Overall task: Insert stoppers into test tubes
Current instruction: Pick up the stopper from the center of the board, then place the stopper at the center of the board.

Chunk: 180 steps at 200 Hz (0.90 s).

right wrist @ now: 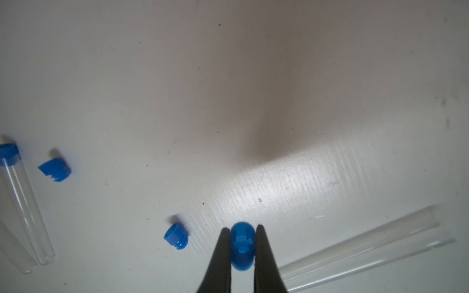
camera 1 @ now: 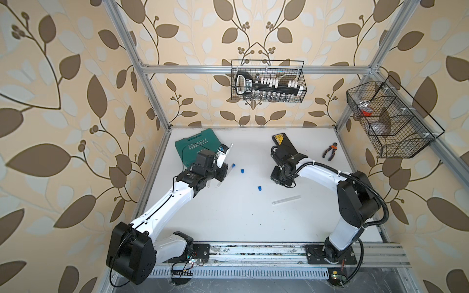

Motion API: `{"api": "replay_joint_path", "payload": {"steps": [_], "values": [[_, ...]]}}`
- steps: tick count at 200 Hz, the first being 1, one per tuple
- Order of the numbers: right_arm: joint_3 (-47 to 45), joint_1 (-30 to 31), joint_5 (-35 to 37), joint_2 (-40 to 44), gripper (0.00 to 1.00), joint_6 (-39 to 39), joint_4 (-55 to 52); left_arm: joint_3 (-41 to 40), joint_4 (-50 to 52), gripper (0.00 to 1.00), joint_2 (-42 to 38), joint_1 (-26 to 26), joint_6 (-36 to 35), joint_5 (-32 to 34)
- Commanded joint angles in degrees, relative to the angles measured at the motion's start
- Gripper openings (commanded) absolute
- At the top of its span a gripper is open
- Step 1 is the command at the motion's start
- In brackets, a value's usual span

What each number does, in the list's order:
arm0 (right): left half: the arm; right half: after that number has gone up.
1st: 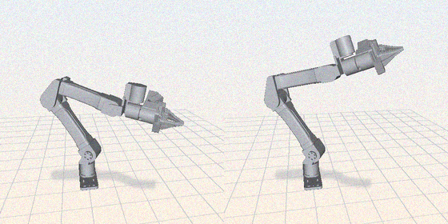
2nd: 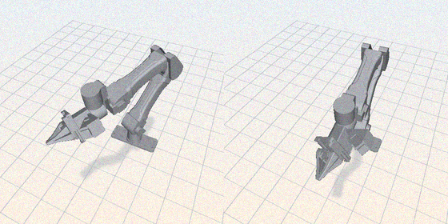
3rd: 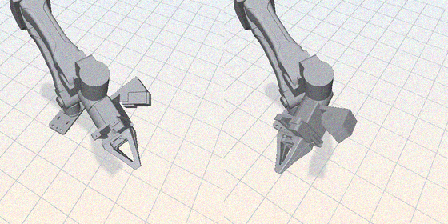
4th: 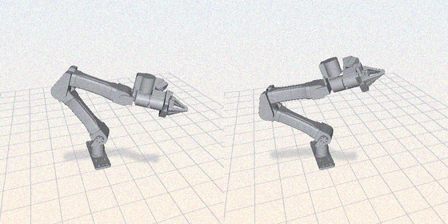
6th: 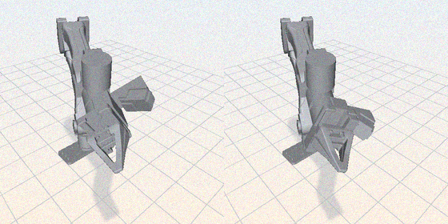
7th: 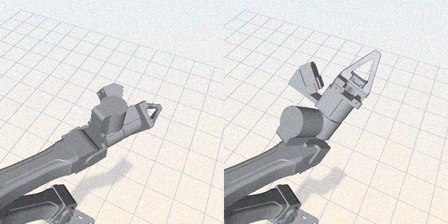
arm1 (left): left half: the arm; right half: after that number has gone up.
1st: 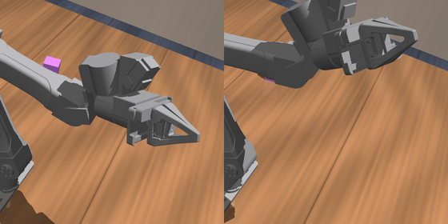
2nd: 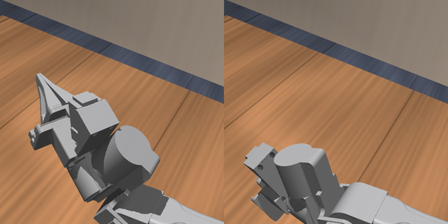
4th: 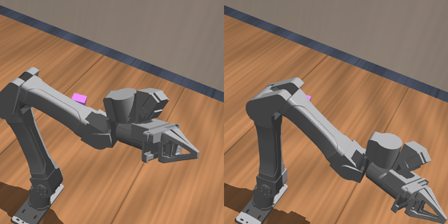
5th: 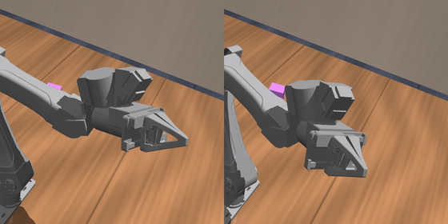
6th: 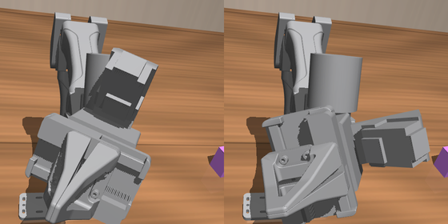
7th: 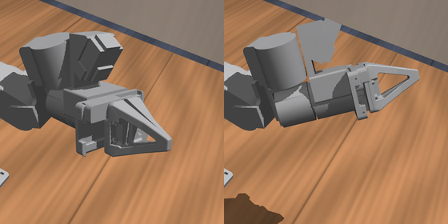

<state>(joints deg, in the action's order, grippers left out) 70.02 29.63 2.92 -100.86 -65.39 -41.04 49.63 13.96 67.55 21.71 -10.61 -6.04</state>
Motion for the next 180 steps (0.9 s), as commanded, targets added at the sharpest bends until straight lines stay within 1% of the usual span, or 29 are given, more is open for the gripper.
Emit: {"api": "replay_joint_path", "payload": {"steps": [1,42,79,112,142,180], "values": [[1.5,0.8,1.6,-2.1,0.10,-17.8,-2.9,0.7,-0.5,0.00,-1.6,0.2,-1.5,1.8],[1.5,1.0,1.5,-5.0,0.12,-27.4,-4.6,0.8,-0.1,0.00,-1.9,0.6,-2.0,2.7],[0.4,1.4,0.0,-7.0,0.14,-32.8,-1.2,0.8,0.1,0.00,-2.0,1.2,-2.3,3.7],[2.5,1.7,0.8,-9.3,0.16,-33.7,-4.2,1.0,0.1,0.00,-1.8,1.8,-2.4,4.4],[1.5,2.0,0.1,-9.7,0.19,-34.9,-4.2,1.1,0.2,0.00,-1.8,1.9,-2.4,5.0],[0.4,2.0,-0.5,-9.3,0.30,-35.0,-3.1,1.1,0.0,0.00,-1.6,2.0,-2.3,4.9]]}}
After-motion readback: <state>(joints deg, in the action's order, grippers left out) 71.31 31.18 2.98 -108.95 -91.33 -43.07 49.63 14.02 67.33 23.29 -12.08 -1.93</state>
